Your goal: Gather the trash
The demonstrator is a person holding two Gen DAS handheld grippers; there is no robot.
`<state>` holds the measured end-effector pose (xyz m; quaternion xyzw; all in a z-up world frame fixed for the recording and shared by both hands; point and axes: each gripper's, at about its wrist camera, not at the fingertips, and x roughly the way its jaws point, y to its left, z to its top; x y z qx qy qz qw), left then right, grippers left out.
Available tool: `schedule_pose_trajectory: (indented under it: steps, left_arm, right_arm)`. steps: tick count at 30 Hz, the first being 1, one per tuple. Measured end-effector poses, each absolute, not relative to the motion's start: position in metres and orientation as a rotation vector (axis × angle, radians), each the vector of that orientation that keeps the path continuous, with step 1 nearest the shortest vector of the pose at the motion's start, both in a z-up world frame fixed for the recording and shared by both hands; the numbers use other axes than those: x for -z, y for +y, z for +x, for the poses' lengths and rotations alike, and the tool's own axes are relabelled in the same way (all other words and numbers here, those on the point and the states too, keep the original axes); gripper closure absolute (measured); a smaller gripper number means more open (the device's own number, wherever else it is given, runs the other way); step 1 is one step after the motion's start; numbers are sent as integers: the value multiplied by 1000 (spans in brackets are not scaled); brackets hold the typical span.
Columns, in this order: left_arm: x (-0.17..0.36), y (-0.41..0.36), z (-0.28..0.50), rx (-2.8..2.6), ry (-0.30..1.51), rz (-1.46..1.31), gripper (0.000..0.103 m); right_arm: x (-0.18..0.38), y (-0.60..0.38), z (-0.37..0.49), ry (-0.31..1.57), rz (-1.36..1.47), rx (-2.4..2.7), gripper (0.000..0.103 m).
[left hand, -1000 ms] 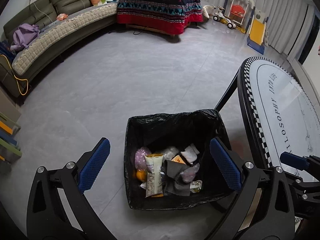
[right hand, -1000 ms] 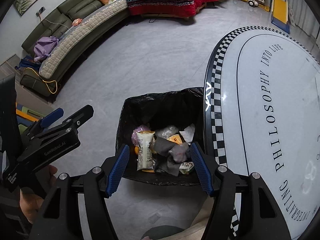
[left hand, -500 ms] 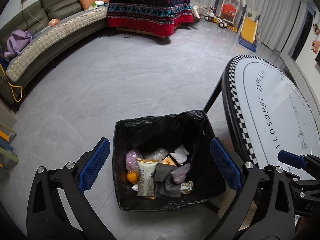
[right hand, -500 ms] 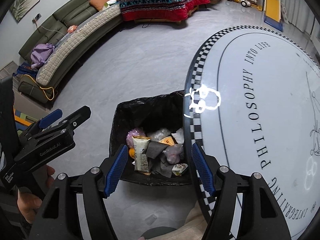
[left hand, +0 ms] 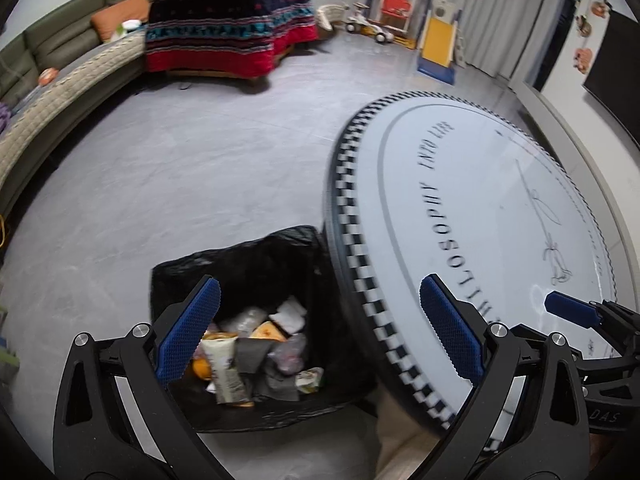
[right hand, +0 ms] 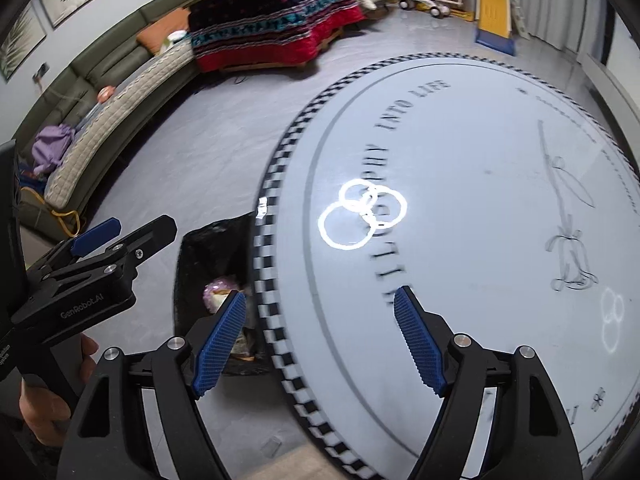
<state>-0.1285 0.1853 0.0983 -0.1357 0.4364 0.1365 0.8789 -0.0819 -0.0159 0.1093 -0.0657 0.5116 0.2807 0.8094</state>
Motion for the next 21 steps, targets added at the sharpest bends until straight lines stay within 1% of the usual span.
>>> schedule_pose_trajectory:
  steps: [12,17,21]
  left_arm:
    - [-96,74,-63,-85,918,-161,6]
    - [-84,38,-38,-22,916,-129,6]
    - [-67,12,-17,18,931,-114,6]
  right_arm:
    - [-100,-125,-39,1085,-17,-415,25]
    - [-87,-173,-21,1061,23,-314,21]
    - [-69,-204,-8,1060,34,-239,21]
